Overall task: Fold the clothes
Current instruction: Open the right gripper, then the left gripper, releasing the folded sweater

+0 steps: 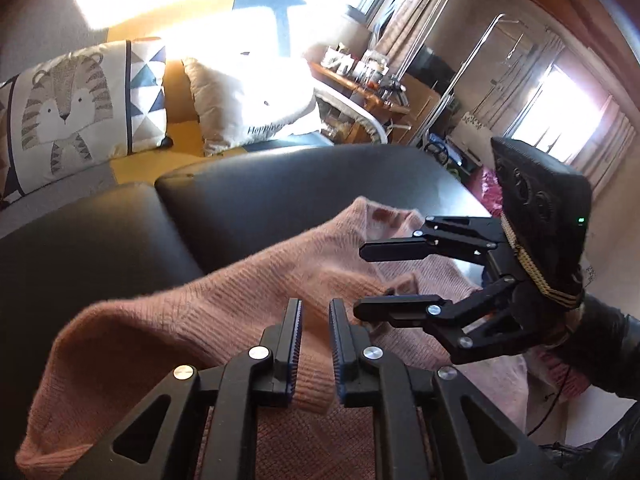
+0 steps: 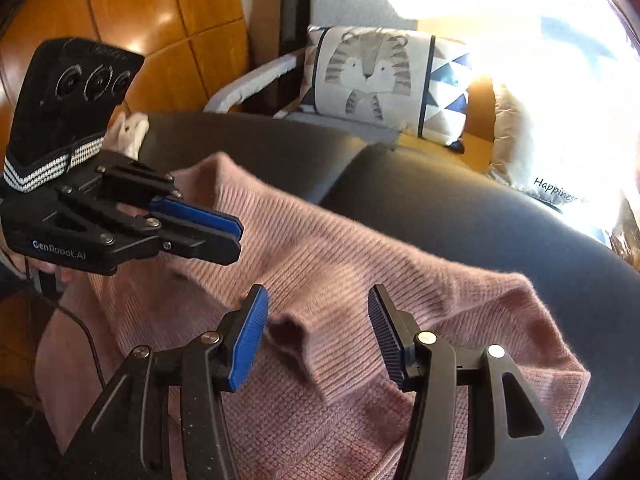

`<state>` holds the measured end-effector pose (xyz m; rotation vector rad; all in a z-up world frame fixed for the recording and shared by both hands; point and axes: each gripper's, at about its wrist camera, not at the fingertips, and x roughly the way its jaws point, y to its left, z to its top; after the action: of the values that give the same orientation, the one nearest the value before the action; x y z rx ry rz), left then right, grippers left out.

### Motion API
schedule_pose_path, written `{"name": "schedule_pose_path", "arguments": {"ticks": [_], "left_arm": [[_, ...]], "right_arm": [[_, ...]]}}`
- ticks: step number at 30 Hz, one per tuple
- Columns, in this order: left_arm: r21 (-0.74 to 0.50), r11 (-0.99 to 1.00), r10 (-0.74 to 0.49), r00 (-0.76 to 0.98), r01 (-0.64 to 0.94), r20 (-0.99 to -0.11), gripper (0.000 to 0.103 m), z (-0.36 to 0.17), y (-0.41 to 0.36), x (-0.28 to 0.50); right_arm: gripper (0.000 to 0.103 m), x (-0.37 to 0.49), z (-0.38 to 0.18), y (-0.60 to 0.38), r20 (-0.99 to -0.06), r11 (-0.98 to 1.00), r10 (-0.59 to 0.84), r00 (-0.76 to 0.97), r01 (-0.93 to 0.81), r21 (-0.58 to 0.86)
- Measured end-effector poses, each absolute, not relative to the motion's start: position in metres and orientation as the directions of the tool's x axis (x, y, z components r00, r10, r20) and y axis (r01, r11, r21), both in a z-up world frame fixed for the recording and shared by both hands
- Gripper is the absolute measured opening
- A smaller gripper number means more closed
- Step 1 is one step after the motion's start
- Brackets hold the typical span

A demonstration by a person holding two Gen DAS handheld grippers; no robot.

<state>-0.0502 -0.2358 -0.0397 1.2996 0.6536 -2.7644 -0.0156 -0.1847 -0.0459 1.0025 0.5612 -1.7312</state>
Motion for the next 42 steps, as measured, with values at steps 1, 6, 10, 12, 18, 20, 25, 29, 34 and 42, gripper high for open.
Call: {"name": "schedule_pose_path", "arguments": {"ticks": [1, 6, 10, 12, 18, 20, 25, 29, 34, 42], "left_arm": [[-0.346, -0.919, 0.149, -0.645, 0.190, -0.749, 0.013, -0.047, -0.235, -0.046], [-0.270, -0.941, 0.080, -0.639, 0.205, -0.765, 0.009, -0.062, -0.236, -0.033], [-0.234, -0.943, 0.039, -0.617, 0.238, -0.786, 0.009, -0.060, -0.237, -0.043], [-0.234, -0.943, 0.040, -0.615, 0.238, -0.788, 0.009, -0.055, -0.235, -0.042], [-0.213, -0.954, 0.021, -0.663, 0.210, -0.748, 0.014, -0.028, -0.214, -0.034], [-0.196, -0.960, 0.010, -0.672, 0.202, -0.740, 0.016, -0.022, -0.206, -0.036], [-0.135, -0.969, -0.012, -0.591, 0.205, -0.806, 0.016, -0.046, -0.196, -0.044], [-0.169, -0.966, 0.012, -0.618, 0.197, -0.786, 0.017, -0.060, -0.202, -0.031], [-0.130, -0.977, -0.002, -0.610, 0.172, -0.792, 0.017, -0.060, -0.200, -0.032], [-0.147, -0.967, -0.010, -0.608, 0.208, -0.794, 0.017, -0.049, -0.197, -0.028]], "right_arm": [[0.056, -0.017, -0.057, -0.181, -0.844, -0.370, -0.525, -0.108, 0.922, 0.112], [0.056, -0.025, -0.067, -0.164, -0.795, -0.336, -0.599, -0.093, 0.931, 0.144], [0.058, -0.024, -0.059, -0.165, -0.804, -0.367, -0.588, -0.090, 0.915, 0.166], [0.058, -0.028, -0.047, -0.157, -0.785, -0.406, -0.612, -0.096, 0.890, 0.208], [0.058, -0.038, -0.017, -0.146, -0.743, -0.593, -0.607, -0.280, 0.782, 0.190], [0.058, -0.036, -0.020, -0.154, -0.766, -0.629, -0.557, -0.322, 0.766, 0.135], [0.057, -0.021, -0.055, -0.166, -0.825, -0.602, -0.466, -0.321, 0.798, 0.029], [0.071, -0.020, -0.062, -0.153, -0.799, -0.597, -0.477, -0.367, 0.802, -0.011], [0.083, -0.037, -0.064, -0.147, -0.812, -0.604, -0.487, -0.321, 0.796, 0.047], [0.083, -0.024, -0.032, -0.141, -0.787, -0.620, -0.526, -0.322, 0.779, 0.095]]}}
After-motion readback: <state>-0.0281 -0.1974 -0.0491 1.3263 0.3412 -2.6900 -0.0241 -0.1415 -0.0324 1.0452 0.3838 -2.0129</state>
